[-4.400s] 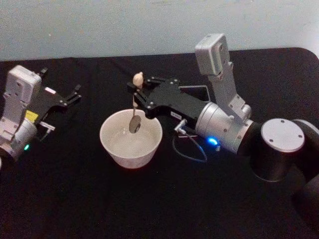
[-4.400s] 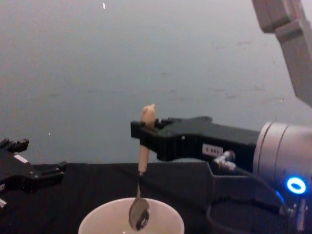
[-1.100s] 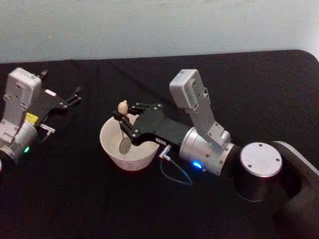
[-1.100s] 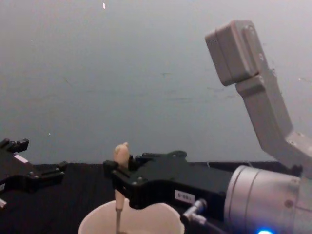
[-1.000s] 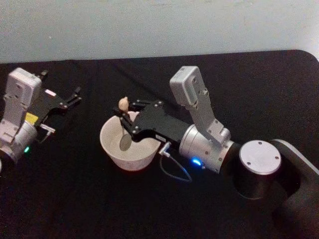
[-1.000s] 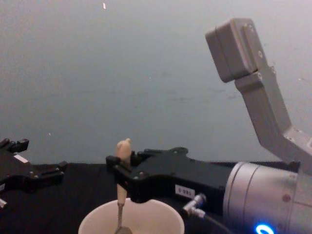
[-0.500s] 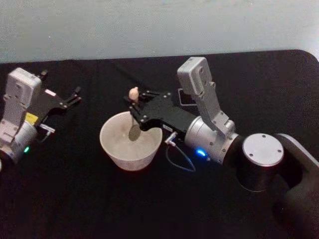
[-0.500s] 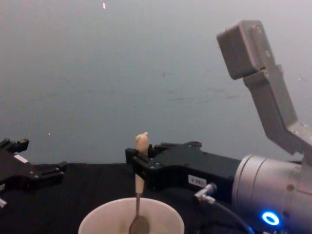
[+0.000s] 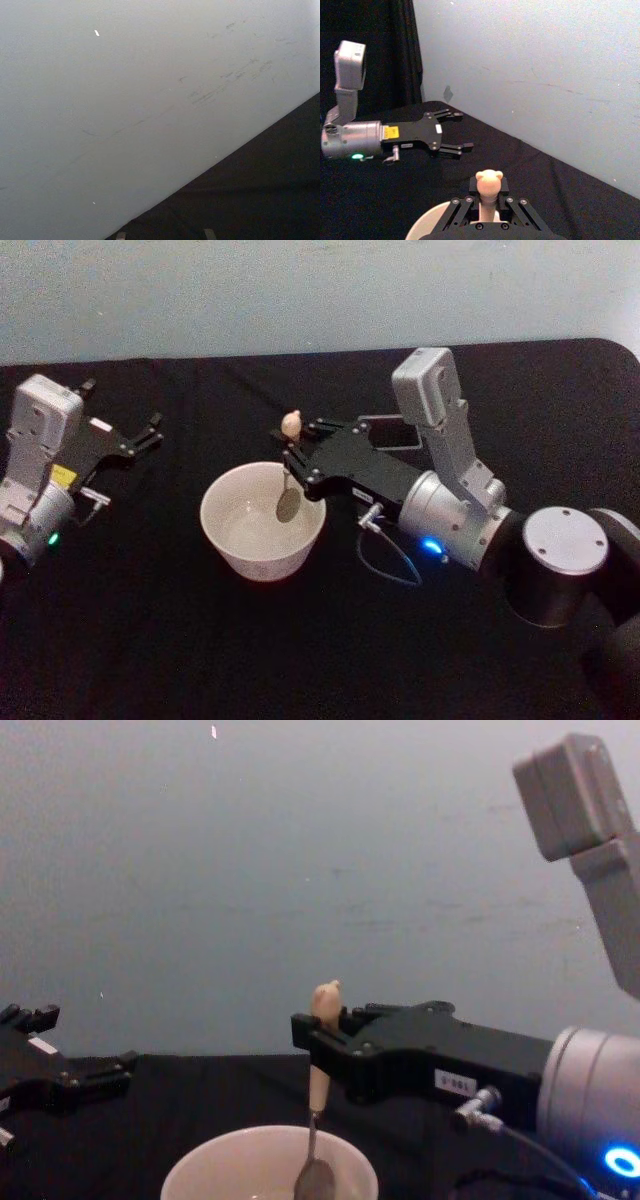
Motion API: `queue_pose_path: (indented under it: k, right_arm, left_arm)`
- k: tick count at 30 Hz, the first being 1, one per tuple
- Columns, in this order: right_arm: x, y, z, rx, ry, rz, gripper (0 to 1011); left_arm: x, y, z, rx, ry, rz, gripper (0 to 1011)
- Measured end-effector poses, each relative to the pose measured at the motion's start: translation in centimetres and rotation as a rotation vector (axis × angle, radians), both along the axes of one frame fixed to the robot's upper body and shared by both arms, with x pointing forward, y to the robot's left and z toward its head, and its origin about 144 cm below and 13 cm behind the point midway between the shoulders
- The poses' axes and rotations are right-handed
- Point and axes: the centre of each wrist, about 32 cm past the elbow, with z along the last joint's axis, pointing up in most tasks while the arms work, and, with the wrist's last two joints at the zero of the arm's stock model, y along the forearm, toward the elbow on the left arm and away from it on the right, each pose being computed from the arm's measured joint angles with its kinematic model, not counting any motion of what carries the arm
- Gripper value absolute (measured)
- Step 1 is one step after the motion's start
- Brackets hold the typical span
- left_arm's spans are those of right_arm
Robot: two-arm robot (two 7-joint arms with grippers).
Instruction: Pick up the stirring spoon with one hand, stir inside the cup, then place it back in its original position.
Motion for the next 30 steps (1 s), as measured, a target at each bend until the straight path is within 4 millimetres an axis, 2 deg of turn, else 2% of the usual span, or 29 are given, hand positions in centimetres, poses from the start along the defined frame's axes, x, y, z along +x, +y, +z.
queue_pose_path:
  k: [15, 30]
  right_arm:
    - [-1.6, -0.5, -0.2, -0.015, 0.012, 0.059, 199]
    - [-1.9, 1.2, -0.2, -0.008, 0.014, 0.112, 199]
  left_arm:
    - [0.0, 0.0, 0.0, 0.0, 0.0, 0.0, 1001]
    - [0.0, 0.0, 0.0, 0.0, 0.0, 0.0, 1001]
